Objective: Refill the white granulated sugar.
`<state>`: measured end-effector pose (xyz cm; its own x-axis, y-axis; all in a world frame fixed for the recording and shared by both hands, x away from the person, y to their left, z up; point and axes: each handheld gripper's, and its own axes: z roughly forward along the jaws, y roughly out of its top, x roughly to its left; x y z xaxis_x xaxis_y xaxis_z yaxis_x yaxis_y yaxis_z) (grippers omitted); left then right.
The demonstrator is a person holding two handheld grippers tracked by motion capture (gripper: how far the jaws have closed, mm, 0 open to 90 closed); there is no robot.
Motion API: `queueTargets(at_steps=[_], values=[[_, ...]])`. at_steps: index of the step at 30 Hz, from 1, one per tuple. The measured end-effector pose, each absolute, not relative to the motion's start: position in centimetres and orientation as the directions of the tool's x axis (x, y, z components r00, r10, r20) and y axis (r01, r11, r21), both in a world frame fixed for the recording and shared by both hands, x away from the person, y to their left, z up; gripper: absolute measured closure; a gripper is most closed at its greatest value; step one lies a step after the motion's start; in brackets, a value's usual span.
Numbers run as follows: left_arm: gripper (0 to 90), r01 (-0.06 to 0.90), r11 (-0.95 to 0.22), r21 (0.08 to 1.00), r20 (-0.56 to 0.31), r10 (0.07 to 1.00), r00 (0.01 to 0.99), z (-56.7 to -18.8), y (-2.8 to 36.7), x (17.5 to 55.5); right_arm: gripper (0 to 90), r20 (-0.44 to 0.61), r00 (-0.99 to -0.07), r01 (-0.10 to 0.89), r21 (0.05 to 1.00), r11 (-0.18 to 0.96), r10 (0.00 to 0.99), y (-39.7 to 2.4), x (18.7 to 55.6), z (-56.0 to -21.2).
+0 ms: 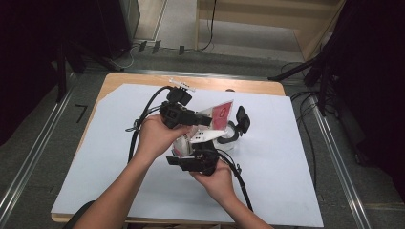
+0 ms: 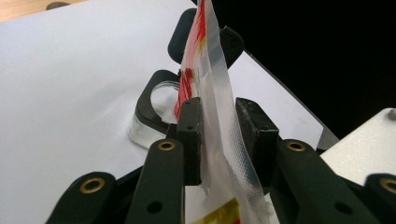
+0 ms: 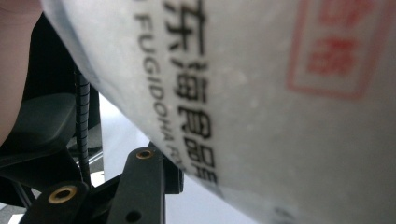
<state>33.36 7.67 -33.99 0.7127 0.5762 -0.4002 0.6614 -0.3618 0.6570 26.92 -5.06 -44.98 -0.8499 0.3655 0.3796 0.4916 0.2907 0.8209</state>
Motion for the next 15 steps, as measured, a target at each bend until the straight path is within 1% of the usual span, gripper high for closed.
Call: queueTargets(at_steps=[3, 6, 11, 15], values=[[76.8, 0.657, -0.365, 0.659, -0.391, 0.581, 0.714, -34.03, 7.73, 33.33, 62.6, 0.371, -0.853, 0.486, 0.822, 0.297, 0.368, -4.97, 26.83, -45.00], [77.1, 0.658, -0.360, 0.662, -0.396, 0.577, 0.714, -34.08, 7.69, 33.29, 62.7, 0.371, -0.852, 0.486, 0.822, 0.296, 0.370, -4.98, 26.79, -45.02], [75.5, 0.658, -0.352, 0.666, -0.406, 0.570, 0.715, -34.10, 7.69, 33.26, 62.9, 0.370, -0.850, 0.487, 0.822, 0.295, 0.375, -5.06, 26.74, -44.97], [72.5, 0.662, -0.355, 0.660, -0.414, 0.563, 0.715, -34.05, 7.84, 33.33, 63.0, 0.381, -0.849, 0.493, 0.821, 0.288, 0.366, -5.08, 26.77, -44.95]])
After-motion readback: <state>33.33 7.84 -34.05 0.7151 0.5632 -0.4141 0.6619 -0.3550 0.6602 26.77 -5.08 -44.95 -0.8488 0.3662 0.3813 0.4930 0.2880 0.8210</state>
